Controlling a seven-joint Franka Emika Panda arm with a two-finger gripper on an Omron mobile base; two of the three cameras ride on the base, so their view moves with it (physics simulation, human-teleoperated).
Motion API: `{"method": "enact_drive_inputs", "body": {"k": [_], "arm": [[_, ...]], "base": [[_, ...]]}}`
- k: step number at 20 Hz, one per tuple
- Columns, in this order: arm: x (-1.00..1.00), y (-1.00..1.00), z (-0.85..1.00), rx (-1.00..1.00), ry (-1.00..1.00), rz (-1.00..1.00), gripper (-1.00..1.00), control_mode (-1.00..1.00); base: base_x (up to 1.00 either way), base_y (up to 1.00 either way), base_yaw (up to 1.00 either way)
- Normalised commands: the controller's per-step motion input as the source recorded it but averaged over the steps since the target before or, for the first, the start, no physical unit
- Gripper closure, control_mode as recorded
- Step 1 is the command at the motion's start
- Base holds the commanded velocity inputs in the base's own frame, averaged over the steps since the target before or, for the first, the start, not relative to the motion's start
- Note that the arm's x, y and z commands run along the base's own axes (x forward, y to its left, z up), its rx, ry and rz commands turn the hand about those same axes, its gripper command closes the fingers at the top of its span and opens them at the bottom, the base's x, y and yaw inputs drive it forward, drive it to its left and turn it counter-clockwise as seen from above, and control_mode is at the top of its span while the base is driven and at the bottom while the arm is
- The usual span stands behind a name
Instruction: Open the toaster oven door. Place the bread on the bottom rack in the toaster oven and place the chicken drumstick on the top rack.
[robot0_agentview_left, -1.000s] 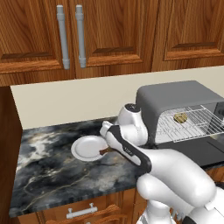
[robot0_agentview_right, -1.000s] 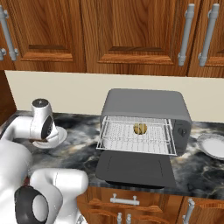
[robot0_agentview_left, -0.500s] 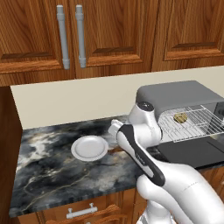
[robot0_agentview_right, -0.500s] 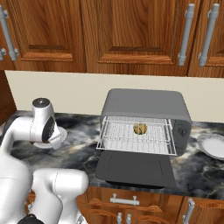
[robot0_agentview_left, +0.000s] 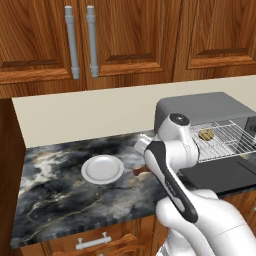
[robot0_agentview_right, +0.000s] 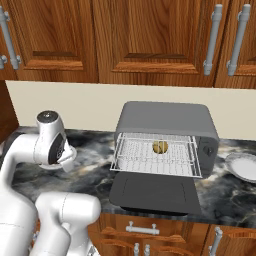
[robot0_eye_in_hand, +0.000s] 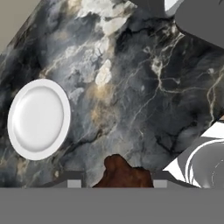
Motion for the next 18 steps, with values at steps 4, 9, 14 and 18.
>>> {"method": "enact_drive_inputs", "body": {"k": [4,9,14,18], "arm": [[-0.14,-0.4,0.22,-0.02,0.0,-0.09,1.0,-1.0],[-0.09,-0.45,0.15,-0.03,0.0,-0.14,1.0,-1.0],[-0.01,-0.49,0.12,-0.04,0.0,-0.15,1.0,-1.0],[0.0,-0.5,0.12,-0.03,0.0,-0.11,1.0,-1.0]], "base": [[0.0,0.0,0.0],[0.0,0.0,0.0],[0.0,0.0,0.0],[0.0,0.0,0.0]]}}
